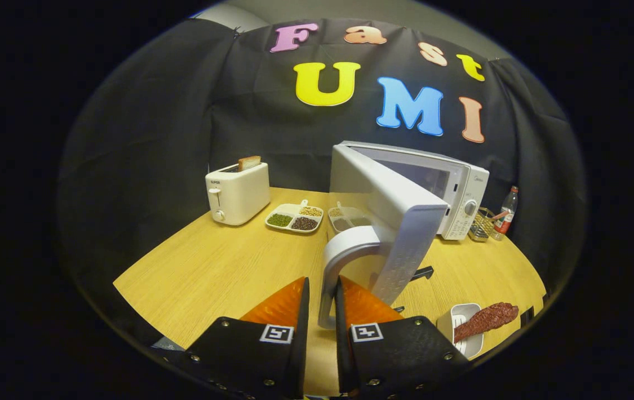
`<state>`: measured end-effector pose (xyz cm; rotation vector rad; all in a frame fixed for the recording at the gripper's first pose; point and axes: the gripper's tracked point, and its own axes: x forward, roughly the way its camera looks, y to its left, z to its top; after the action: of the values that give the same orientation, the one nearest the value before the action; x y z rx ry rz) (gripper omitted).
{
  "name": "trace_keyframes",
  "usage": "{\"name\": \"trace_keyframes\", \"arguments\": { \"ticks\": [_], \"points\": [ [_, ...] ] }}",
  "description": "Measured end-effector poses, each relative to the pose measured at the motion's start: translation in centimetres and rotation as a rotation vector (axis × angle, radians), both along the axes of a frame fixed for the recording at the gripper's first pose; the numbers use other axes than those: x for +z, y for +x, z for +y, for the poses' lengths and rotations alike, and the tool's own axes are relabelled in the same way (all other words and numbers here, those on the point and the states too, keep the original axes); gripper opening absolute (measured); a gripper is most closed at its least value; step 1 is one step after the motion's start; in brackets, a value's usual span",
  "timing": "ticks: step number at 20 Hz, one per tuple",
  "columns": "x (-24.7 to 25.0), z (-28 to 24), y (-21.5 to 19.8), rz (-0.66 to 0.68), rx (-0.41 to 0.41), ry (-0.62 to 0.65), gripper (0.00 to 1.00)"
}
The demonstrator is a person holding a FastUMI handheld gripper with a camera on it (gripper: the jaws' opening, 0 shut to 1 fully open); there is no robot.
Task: Open the microwave, put the food inside, and close the microwave door.
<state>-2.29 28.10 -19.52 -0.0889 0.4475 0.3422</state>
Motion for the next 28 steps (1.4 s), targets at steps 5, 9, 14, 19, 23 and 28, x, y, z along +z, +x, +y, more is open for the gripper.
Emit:
{"name": "trace_keyframes", "arguments": {
  "ticks": [5,9,14,19,23,28],
  "points": [
    [0.0,-0.3,-0.3,0.026,0.038,-0.02,0.24],
    [0.6,1.6,-2.7,0.062,0.151,0.077,0.24],
    [4.0,2.4,-6.0,0.02,0.351,0.186,0.24],
    [7.9,-1.1,-6.2,-0.108,0.357,0.265,0.77],
    [8.6,-5.8,-4.8,-0.152,0.263,0.235,1.0],
    [7.5,-12.2,-3.3,-0.131,0.135,0.204,1.0]
  ]
}}
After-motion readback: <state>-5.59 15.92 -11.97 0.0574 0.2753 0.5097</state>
